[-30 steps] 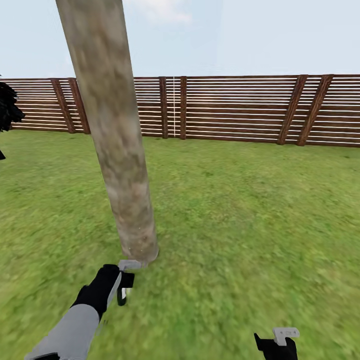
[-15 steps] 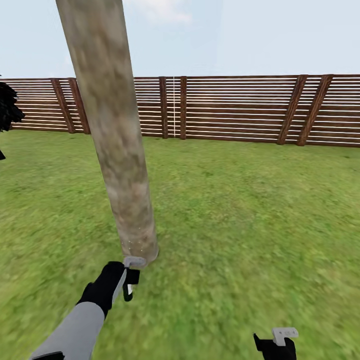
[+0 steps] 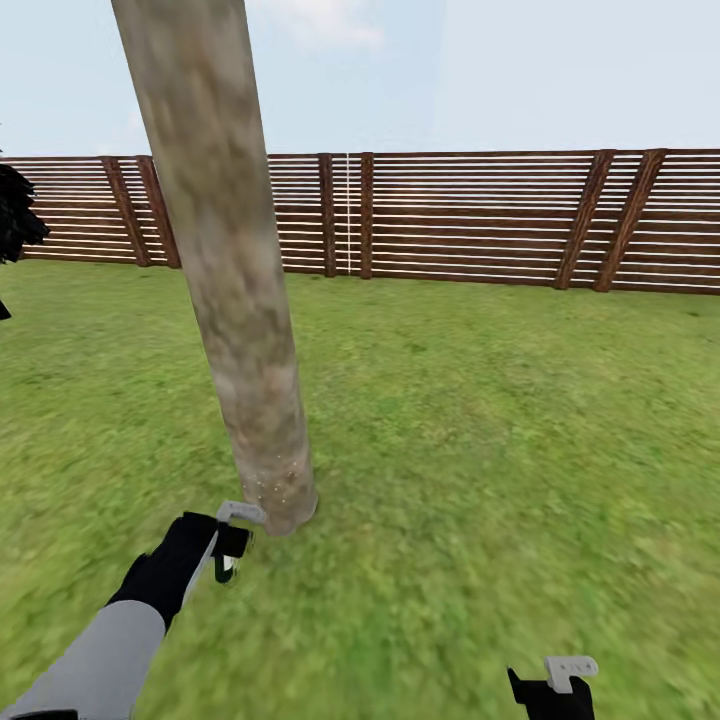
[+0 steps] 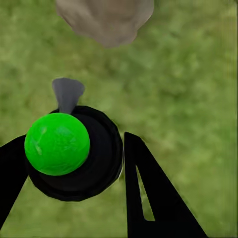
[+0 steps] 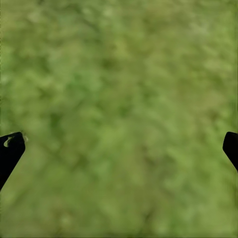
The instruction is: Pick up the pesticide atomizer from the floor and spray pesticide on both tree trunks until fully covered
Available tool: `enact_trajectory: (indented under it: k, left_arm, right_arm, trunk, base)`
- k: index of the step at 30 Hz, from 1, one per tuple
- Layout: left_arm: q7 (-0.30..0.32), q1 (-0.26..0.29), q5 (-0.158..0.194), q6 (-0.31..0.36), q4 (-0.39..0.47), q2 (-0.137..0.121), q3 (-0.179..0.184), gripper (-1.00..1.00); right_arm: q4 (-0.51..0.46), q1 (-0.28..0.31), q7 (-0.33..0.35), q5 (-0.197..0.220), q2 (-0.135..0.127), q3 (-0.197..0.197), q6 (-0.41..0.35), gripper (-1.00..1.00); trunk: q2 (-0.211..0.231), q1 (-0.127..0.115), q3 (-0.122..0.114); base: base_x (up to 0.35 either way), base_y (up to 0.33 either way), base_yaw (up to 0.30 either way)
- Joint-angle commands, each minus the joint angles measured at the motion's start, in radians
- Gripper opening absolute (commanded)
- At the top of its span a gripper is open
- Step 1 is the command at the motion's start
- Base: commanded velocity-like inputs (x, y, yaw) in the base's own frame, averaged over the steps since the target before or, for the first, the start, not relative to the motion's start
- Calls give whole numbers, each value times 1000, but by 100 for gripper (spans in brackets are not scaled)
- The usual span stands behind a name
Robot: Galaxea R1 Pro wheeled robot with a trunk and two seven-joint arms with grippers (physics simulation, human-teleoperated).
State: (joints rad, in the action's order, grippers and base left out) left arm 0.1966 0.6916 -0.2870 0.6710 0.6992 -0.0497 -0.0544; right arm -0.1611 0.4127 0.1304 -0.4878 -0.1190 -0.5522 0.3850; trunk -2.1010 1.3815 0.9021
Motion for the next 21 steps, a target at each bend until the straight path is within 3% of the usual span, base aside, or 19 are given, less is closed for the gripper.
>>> enact_trajectory:
  k: [1, 3, 11, 16, 18, 21]
  left_arm:
    - [6, 2, 7, 1, 2, -19, 0, -100]
    - [80, 11, 5, 3, 4, -64, -1, -100]
    - [102, 14, 6, 104, 141, -74, 3, -100]
    - [102, 7, 3, 99, 139, -61, 20, -100]
    - [102, 6, 5, 104, 138, -52, 75, -100]
    - [102, 7, 5, 106, 142, -7, 102, -100]
  right_arm:
    - [0, 0, 0, 0, 0, 0, 0, 100]
    - [0, 0, 0, 0, -1, 0, 0, 100]
    - [0, 0, 0, 0, -1, 0, 0, 100]
    - [0, 0, 0, 0, -1, 0, 0, 100]
    - [0, 0, 0, 0, -1, 0, 0, 100]
    - [0, 0, 0, 0, 0, 0, 0, 100]
  trunk:
    - [0, 0, 0]
    - [0, 0, 0]
    - [0, 0, 0]
    - [0, 0, 0]
    - [0, 0, 0]
    - [0, 0, 0]
  base:
    - [0, 0, 0]
    - [0, 0, 0]
    - [0, 0, 0]
    - [0, 0, 0]
    - [0, 0, 0]
    - [0, 0, 0]
